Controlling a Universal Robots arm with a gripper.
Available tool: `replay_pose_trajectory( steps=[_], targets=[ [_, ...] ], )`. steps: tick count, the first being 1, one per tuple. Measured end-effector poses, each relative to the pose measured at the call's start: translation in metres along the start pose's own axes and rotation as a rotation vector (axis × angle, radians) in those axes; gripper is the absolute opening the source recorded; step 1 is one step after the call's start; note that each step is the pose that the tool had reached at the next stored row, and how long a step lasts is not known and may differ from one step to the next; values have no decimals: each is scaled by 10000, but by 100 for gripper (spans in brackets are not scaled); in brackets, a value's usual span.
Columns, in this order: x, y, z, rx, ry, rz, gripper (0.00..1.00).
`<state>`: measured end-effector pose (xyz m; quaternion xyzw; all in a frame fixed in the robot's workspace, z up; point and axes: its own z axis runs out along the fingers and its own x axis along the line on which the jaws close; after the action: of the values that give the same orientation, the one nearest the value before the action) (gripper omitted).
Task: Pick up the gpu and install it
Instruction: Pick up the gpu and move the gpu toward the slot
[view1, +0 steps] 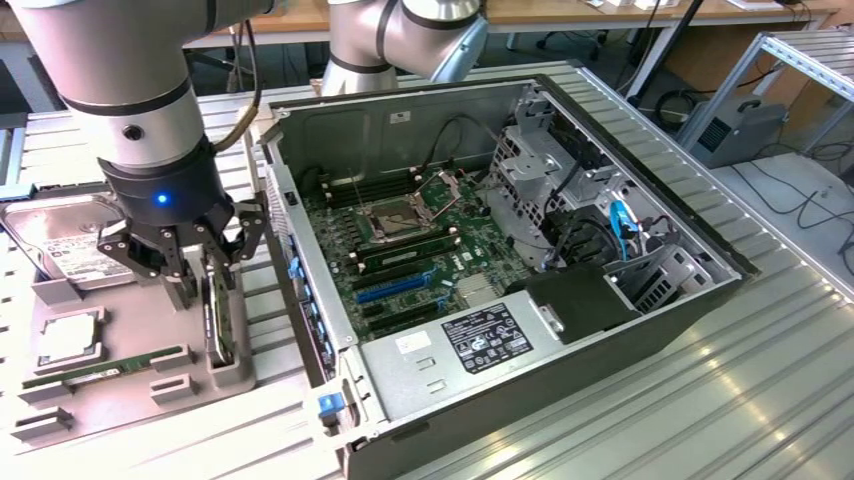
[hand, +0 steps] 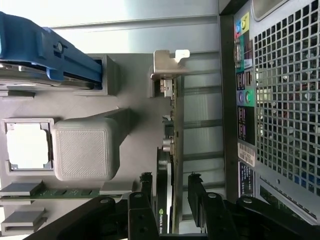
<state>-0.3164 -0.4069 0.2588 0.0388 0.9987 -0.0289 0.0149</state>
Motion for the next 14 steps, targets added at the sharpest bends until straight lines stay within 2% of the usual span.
replay_pose_trajectory(
  steps=[14],
  targets=[
    [13,19,143,1,1,36,42]
  ],
)
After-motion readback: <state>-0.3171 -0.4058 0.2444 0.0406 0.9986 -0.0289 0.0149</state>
